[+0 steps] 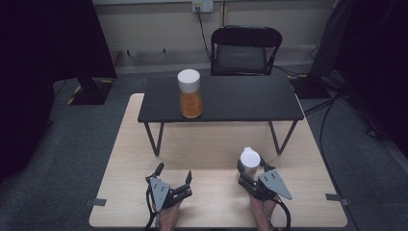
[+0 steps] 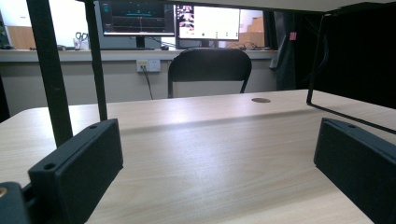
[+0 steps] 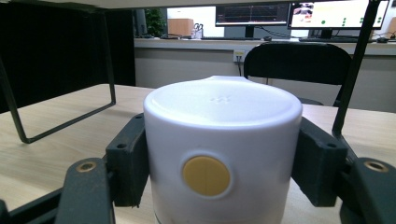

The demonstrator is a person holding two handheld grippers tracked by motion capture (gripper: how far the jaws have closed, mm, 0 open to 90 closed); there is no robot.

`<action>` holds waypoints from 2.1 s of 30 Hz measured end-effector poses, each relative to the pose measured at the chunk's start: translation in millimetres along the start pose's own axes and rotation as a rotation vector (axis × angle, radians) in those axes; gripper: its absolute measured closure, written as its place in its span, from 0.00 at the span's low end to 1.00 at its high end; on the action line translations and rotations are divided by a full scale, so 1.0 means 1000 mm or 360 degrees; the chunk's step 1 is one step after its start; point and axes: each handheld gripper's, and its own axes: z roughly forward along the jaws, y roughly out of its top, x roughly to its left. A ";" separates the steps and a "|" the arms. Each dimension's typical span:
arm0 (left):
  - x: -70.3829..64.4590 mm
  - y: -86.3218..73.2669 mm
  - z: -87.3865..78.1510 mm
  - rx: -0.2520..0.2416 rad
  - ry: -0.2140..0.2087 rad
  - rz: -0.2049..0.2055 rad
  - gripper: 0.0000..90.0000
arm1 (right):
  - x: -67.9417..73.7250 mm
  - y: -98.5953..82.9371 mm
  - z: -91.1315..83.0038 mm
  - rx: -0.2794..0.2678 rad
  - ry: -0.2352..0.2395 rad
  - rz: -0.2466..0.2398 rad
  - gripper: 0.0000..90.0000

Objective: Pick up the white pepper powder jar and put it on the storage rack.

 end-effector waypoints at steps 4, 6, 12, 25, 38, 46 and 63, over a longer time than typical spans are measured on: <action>0.000 0.000 0.000 0.0000 0.0000 0.0000 0.01 | -0.001 0.006 -0.001 0.0019 0.0018 -0.0010 0.34; 0.000 0.000 0.000 0.0000 0.0000 0.0000 0.01 | -0.001 0.007 -0.001 0.0032 0.0024 -0.0013 0.34; 0.000 0.000 0.000 0.0000 0.0000 0.0000 0.01 | -0.003 0.010 -0.001 0.0042 0.0052 -0.0003 0.34; 0.000 0.000 0.000 0.0000 0.0000 0.0000 0.01 | -0.004 0.028 -0.007 0.0024 0.0077 -0.0025 0.34; 0.000 0.000 0.000 0.0000 0.0001 0.0000 0.00 | -0.007 0.051 -0.008 0.0040 0.0145 -0.0052 0.34; 0.000 0.000 0.000 0.0000 0.0001 0.0000 0.00 | -0.011 0.069 -0.010 0.0032 0.0191 -0.0059 0.34; 0.000 0.000 0.000 0.0000 0.0004 0.0000 0.00 | -0.022 0.111 -0.007 0.0019 0.0270 -0.0084 0.34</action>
